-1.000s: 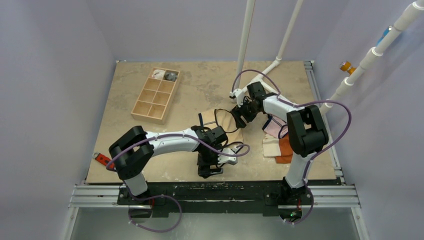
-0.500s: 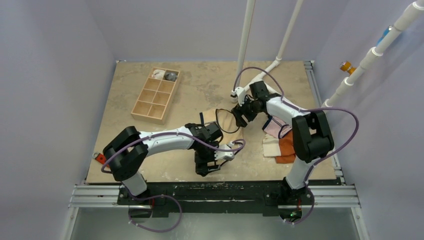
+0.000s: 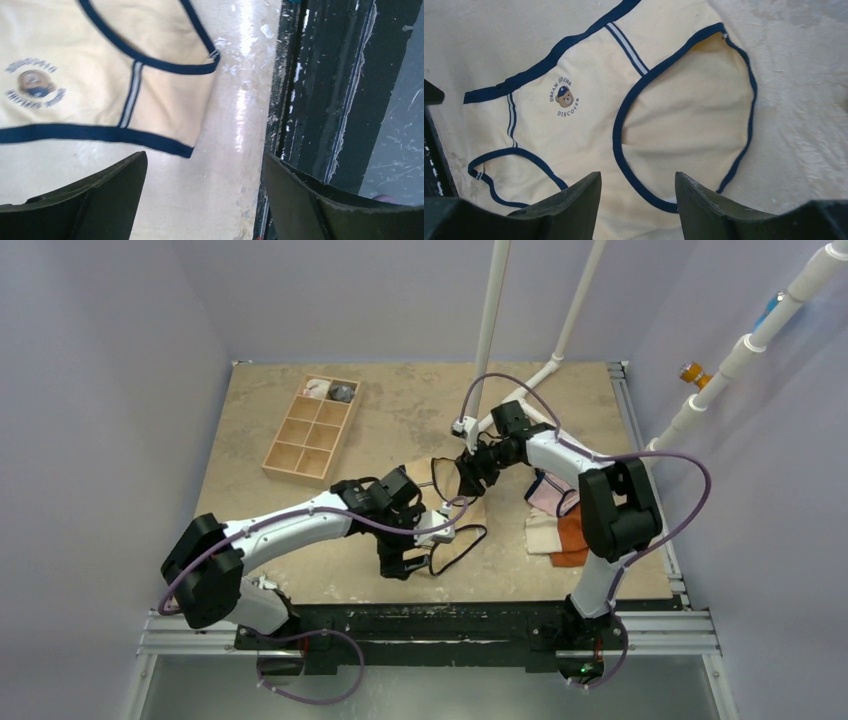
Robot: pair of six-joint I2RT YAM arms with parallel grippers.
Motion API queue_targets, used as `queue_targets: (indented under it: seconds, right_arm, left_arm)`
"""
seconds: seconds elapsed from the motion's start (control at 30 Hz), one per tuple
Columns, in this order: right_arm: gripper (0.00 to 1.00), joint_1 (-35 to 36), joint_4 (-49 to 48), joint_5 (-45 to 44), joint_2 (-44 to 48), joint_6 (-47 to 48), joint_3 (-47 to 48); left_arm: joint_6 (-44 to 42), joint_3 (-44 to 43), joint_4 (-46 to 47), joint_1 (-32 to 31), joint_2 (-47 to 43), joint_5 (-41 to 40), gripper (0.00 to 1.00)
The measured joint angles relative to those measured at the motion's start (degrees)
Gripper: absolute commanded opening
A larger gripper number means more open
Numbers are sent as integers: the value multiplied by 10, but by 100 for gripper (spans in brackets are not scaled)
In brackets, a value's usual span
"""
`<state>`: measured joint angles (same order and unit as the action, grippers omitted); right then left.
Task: Roll the underwear
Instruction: Flatten out the underwear at the center of the board.
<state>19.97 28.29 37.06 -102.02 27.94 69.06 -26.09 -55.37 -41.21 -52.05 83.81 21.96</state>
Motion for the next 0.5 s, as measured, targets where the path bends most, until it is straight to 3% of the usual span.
queue_targets:
  seconds: [0.23, 0.5]
  right_arm:
    - [55, 36, 10, 11, -69, 7, 15]
    - [29, 58, 9, -2, -93, 14, 31]
  left_arm:
    - [2, 0, 3, 92, -69, 24, 85]
    - [39, 3, 30, 194, -94, 70, 85]
